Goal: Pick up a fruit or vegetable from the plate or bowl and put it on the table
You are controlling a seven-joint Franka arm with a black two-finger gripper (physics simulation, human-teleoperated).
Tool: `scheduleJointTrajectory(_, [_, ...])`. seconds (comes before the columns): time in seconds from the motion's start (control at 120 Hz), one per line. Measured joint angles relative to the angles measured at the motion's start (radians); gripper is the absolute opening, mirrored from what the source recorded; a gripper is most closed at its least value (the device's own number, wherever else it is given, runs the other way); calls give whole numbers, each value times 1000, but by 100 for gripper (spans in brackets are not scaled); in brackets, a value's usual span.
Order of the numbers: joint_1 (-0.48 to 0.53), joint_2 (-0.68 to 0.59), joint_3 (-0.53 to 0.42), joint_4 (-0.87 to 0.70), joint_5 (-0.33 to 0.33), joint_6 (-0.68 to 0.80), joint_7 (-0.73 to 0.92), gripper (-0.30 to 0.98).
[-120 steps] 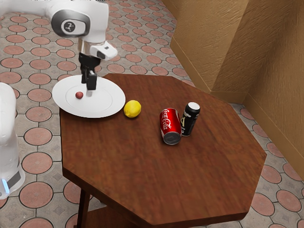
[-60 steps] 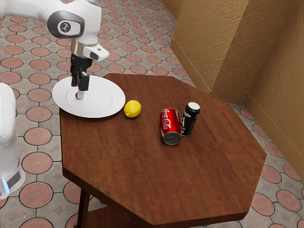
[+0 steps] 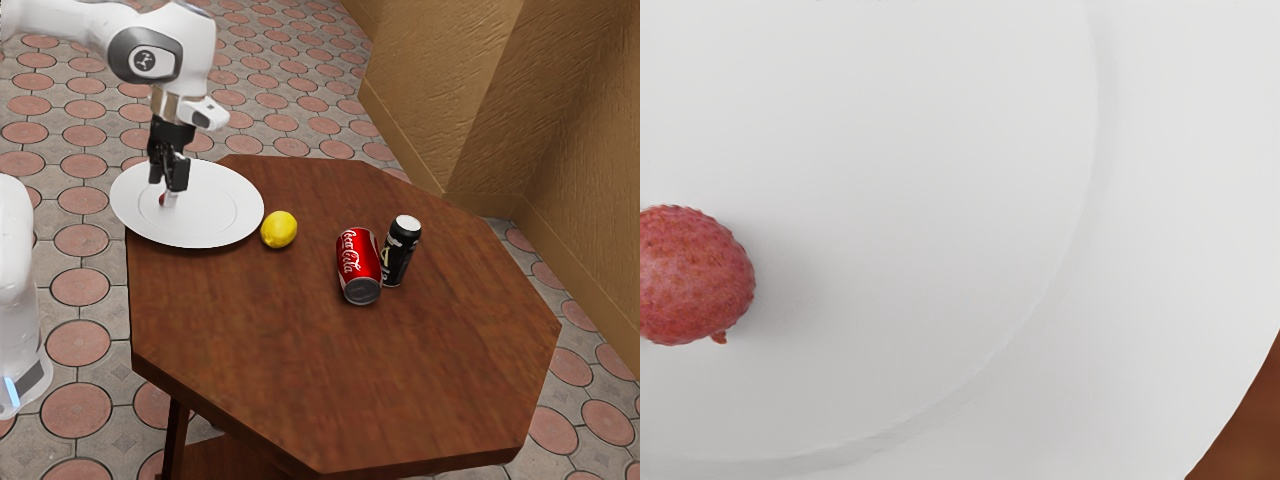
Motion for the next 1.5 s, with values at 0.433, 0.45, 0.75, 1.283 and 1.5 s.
scheduleJointTrajectory(0.433, [15,68,40,1,42,76,2,69])
scheduleJointTrajectory(0.45, [15,71,45,1,43,78,2,69])
scheduleJointTrajectory(0.75, [12,91,110,1,77,114,11,69])
scheduleJointTrajectory(1.283, [7,97,126,-17,80,134,27,69])
scheduleJointTrajectory(1.5, [12,100,131,-17,105,139,27,69])
